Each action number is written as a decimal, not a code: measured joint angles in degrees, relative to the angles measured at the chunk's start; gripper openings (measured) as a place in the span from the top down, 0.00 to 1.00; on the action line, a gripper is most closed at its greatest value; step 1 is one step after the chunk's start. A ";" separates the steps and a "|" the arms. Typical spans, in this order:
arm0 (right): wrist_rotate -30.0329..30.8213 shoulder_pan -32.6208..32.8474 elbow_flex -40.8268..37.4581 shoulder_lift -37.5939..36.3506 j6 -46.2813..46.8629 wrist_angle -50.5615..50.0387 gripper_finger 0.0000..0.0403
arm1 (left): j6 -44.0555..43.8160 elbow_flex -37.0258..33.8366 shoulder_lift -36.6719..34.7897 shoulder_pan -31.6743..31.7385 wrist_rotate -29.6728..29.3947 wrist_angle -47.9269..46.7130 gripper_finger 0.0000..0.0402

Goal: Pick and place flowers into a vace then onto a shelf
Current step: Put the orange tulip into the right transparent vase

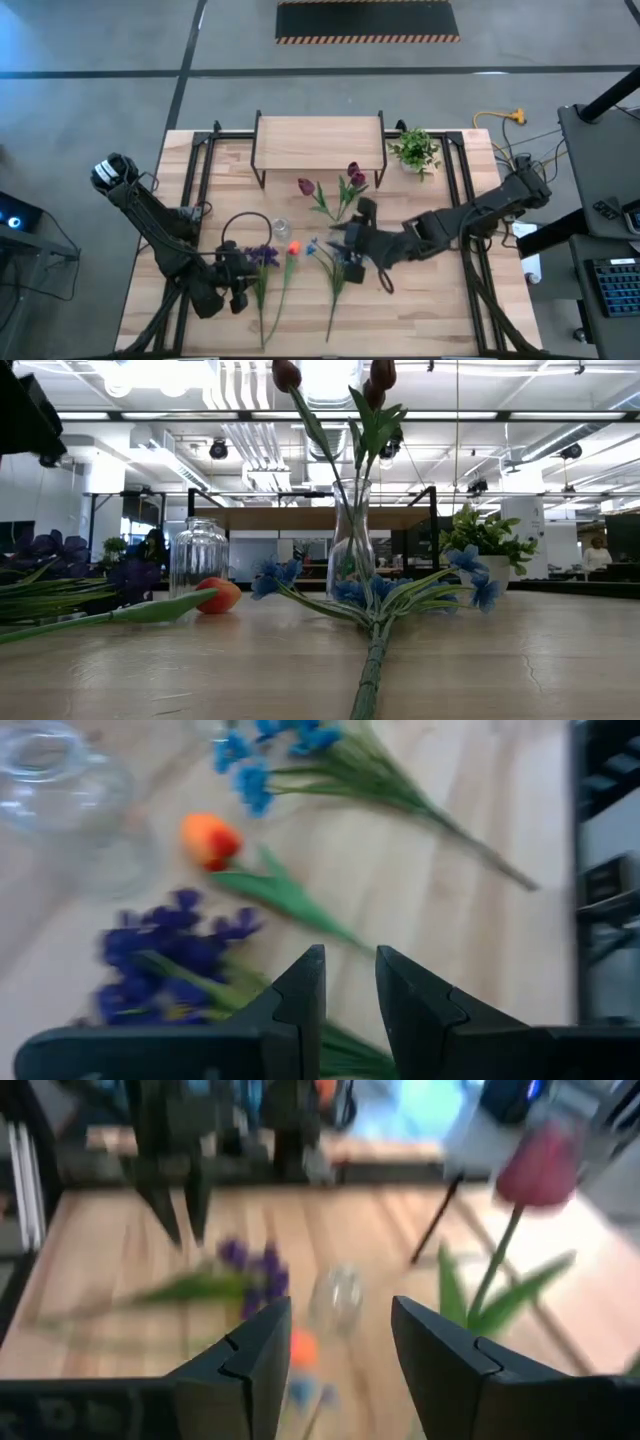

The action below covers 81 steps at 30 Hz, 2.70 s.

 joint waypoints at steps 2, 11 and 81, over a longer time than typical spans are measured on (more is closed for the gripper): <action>0.12 1.35 0.00 -0.02 4.28 -5.52 0.59 | 0.02 0.01 0.00 0.05 0.59 3.28 0.82; 0.80 6.54 0.00 -0.95 22.08 -36.32 0.61 | -5.39 0.02 1.99 1.43 1.17 14.08 0.82; 0.75 20.61 -30.27 -31.36 41.79 -29.92 0.70 | -33.05 31.69 40.30 15.49 27.16 -18.02 0.59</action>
